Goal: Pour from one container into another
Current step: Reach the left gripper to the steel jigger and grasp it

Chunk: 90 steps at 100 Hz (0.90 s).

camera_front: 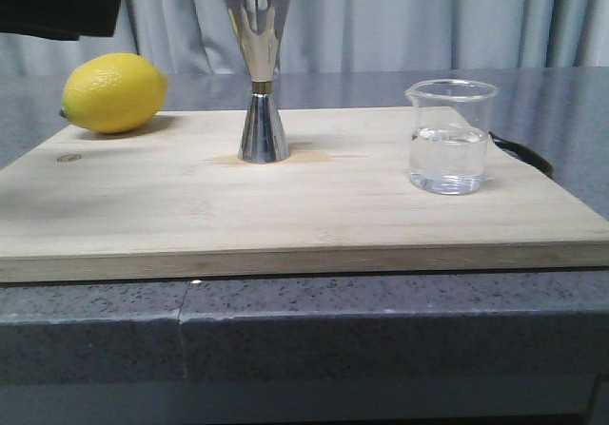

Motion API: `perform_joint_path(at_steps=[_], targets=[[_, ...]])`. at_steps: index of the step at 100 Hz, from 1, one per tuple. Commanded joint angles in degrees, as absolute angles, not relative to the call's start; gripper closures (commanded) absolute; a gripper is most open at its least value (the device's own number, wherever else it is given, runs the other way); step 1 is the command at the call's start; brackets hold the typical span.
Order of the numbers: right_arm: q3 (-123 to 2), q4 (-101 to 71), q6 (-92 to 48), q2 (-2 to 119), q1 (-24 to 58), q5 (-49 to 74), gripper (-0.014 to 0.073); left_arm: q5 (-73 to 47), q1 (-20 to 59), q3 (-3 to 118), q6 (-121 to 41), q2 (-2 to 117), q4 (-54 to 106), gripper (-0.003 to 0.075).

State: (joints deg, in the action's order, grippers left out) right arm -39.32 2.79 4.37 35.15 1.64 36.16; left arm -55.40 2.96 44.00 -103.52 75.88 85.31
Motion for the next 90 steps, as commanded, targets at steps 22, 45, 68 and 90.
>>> perform_joint_path(at_steps=[22,45,68,90], targets=[[-41.48,3.33,3.67,35.54,1.41,31.12,0.006,-72.05,2.82,45.26,-120.47,85.02,97.66,0.0102],[-41.48,3.33,1.41,35.54,1.41,31.04,0.0061,-72.04,2.82,45.26,-127.3,88.87,101.37,0.0102],[-41.48,3.44,0.52,35.54,1.41,31.04,0.006,-72.04,5.15,45.38,-131.99,92.18,106.74,0.0102],[-41.48,3.44,0.52,35.54,1.41,31.04,0.006,-72.04,10.9,48.49,-132.47,95.57,106.74,0.0102]])
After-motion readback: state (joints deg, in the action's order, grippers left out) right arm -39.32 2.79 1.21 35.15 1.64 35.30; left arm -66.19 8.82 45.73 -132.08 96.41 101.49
